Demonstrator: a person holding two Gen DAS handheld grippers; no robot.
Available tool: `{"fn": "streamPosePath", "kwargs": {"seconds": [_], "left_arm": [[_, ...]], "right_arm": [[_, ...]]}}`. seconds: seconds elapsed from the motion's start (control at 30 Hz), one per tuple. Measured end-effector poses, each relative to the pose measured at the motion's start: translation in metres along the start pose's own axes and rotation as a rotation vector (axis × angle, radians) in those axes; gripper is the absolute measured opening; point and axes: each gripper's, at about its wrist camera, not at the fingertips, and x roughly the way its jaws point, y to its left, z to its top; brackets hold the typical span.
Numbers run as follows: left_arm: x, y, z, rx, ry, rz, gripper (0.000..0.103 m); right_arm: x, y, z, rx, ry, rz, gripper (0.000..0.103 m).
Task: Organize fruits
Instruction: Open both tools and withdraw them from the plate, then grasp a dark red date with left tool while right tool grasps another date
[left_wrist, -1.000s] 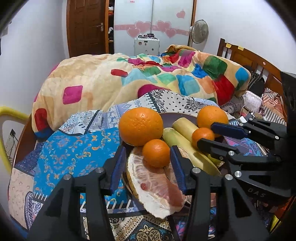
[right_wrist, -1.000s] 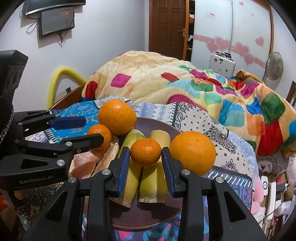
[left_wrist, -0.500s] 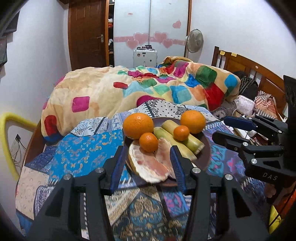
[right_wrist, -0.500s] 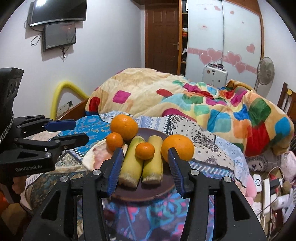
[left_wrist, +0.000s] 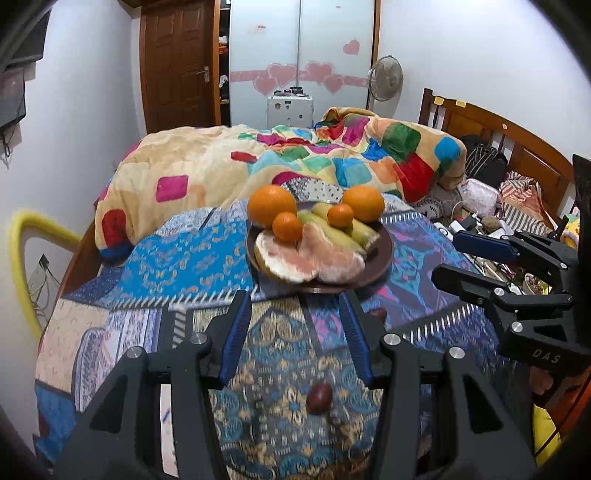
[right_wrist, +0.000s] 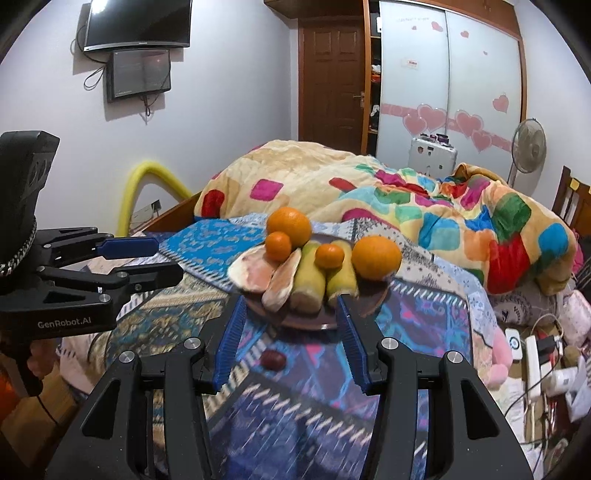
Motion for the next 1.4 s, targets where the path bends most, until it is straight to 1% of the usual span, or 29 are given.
{"fn": "streamPosePath", "kwargs": {"seconds": [0.27,0.33,0.53,0.63,0.7,0.73,0.77,0.83,0.9,1.03,1.13,1.4], "left_arm": [[0.012,0.001,-0.036,-0.033,0.079,-0.015,0.049],[0.016,-0.001,-0.043,-0.042,0.098,-0.033,0.049],[0.028,-0.008,-0.061,-0.027,0.129,-0.044,0.049],[0.034,-0.010,-0.066,-0.014,0.140,-0.045,0.043],[0.038,-0.010,-0.069,-0.011,0.149,-0.052,0.036],[0.039,-0.010,-0.070,-0.009,0.151,-0.056,0.036],[0.039,-0.010,-0.071,-0.006,0.148,-0.056,0.036],[0.039,-0.010,-0.072,0.001,0.138,-0.057,0.032],[0.039,-0.010,-0.072,0.004,0.136,-0.065,0.020],[0.039,-0.008,-0.071,0.012,0.131,-0.078,0.019],[0.037,-0.006,-0.070,0.015,0.124,-0.068,0.019],[0.024,0.014,-0.058,-0.017,0.076,-0.057,0.019]], "right_arm": [[-0.001,0.004,-0.025,0.011,0.049,-0.004,0.047],[0.000,0.007,-0.033,0.005,0.064,-0.009,0.047],[0.010,0.009,-0.054,0.015,0.111,0.005,0.047],[0.014,0.009,-0.061,0.022,0.126,0.012,0.047],[0.015,0.009,-0.063,0.026,0.132,0.018,0.047],[0.016,0.009,-0.064,0.027,0.133,0.019,0.047],[0.017,0.009,-0.064,0.029,0.134,0.021,0.047],[0.020,0.008,-0.064,0.031,0.138,0.025,0.047],[0.023,0.009,-0.063,0.032,0.142,0.029,0.047],[0.031,0.010,-0.060,0.034,0.149,0.038,0.047],[0.037,0.010,-0.056,0.032,0.153,0.041,0.047],[0.059,0.011,-0.041,0.030,0.190,0.049,0.046]]}}
